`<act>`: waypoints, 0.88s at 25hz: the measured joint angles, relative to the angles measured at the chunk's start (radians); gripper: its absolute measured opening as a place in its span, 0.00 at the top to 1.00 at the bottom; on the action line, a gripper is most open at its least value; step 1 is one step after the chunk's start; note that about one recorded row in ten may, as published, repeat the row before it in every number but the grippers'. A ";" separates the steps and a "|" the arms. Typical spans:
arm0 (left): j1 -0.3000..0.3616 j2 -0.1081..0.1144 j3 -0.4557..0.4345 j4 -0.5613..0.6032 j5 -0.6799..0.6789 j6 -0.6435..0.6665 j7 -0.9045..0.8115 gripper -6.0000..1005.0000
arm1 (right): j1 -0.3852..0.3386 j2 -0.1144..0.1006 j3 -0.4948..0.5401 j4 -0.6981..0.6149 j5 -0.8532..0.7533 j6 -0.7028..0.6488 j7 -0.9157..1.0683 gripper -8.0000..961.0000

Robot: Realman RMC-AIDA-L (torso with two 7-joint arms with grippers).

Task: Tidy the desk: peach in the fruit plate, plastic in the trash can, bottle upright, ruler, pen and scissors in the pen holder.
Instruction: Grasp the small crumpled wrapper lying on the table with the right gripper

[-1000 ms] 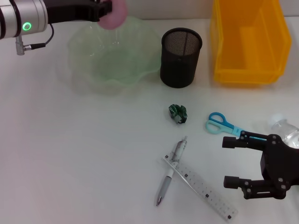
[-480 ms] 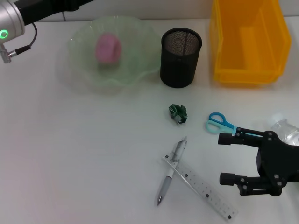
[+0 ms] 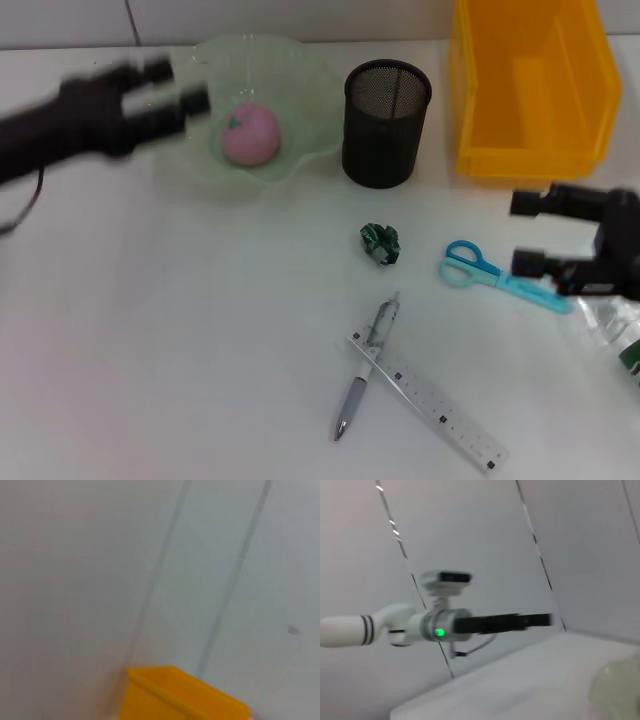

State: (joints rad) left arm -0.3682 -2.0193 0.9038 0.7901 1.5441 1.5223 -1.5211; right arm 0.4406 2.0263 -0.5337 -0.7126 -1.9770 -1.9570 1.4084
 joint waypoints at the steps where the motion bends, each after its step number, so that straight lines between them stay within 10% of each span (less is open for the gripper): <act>1: 0.014 0.007 0.002 -0.017 0.002 0.038 0.027 0.21 | 0.011 -0.004 -0.006 -0.067 -0.007 -0.011 0.081 0.14; 7: 0.069 0.031 0.002 -0.119 0.077 0.234 0.170 0.22 | 0.069 -0.014 -0.158 -0.600 -0.099 -0.097 0.511 0.14; 11: 0.067 0.015 0.000 -0.129 0.167 0.238 0.180 0.21 | 0.152 -0.005 -0.438 -1.000 -0.344 -0.156 0.736 0.14; 18: 0.054 0.000 0.006 -0.130 0.197 0.238 0.183 0.22 | 0.247 0.058 -0.734 -1.006 -0.631 -0.047 0.836 0.15; 22: 0.049 -0.001 0.005 -0.143 0.197 0.235 0.183 0.22 | 0.265 0.057 -0.872 -0.839 -0.631 0.173 0.937 0.15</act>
State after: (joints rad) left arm -0.3191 -2.0202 0.9083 0.6476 1.7413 1.7572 -1.3379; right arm 0.7051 2.0834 -1.4054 -1.5519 -2.6084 -1.7838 2.3458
